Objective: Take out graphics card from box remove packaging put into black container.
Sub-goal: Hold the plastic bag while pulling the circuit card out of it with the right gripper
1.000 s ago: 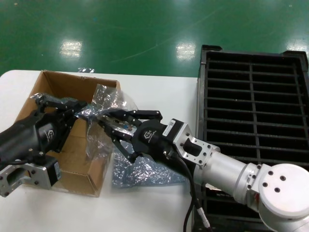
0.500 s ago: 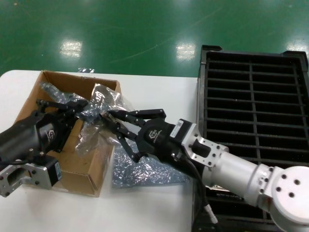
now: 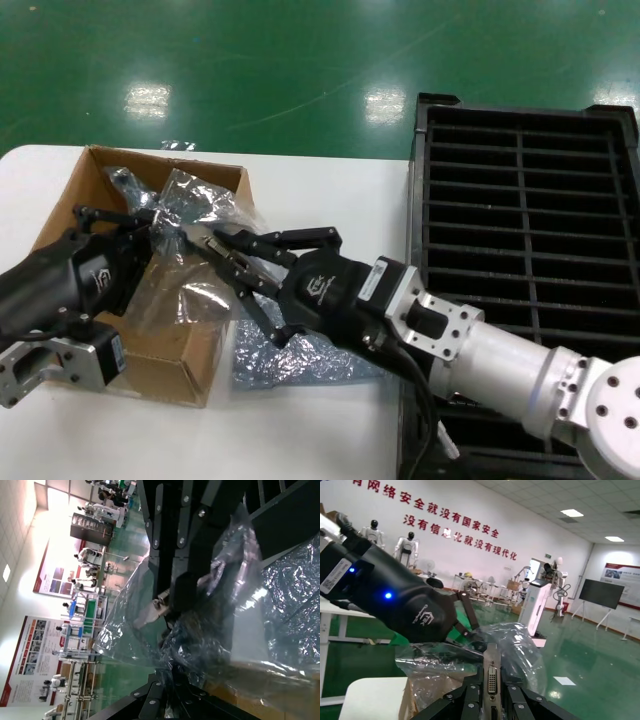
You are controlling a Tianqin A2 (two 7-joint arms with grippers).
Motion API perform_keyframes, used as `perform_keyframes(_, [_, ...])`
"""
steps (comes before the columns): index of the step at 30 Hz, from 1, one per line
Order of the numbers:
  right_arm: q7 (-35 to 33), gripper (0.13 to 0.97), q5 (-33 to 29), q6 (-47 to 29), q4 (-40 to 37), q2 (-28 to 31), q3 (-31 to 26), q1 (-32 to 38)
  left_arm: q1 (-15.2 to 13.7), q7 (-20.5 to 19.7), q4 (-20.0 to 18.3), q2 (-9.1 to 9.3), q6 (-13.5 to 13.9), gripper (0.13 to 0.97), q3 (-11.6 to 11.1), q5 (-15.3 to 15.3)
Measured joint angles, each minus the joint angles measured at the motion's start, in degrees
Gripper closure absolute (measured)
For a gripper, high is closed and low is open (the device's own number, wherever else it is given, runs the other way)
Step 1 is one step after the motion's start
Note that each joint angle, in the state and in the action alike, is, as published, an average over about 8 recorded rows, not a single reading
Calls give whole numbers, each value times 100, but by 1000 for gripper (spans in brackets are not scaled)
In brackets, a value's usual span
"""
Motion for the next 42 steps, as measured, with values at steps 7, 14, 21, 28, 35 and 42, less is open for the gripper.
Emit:
perform_keyframes(7, [-158,906,-48,-77,-222,-133,-143,88,0,0,0,0,0,958,0,0])
perform_keyframes(14, [-311,906,-144,-113,-539,-265,-253,214,0,0,-2,0,0,958,0,0])
perform_keyframes(21, [-303,906,-243,-65,-662,-345,-272,316,0,0,-1,0,0,958,0,0])
perform_keyframes(28, [-261,906,-215,-65,-537,-252,-179,322,0,0,-1,0,0,958,0,0])
perform_keyframes(35, [-247,906,-105,-78,-275,-45,-26,198,0,0,-1,0,0,958,0,0])
perform_keyframes(42, [-235,906,63,-88,65,148,123,7,0,0,-1,0,0,958,0,0])
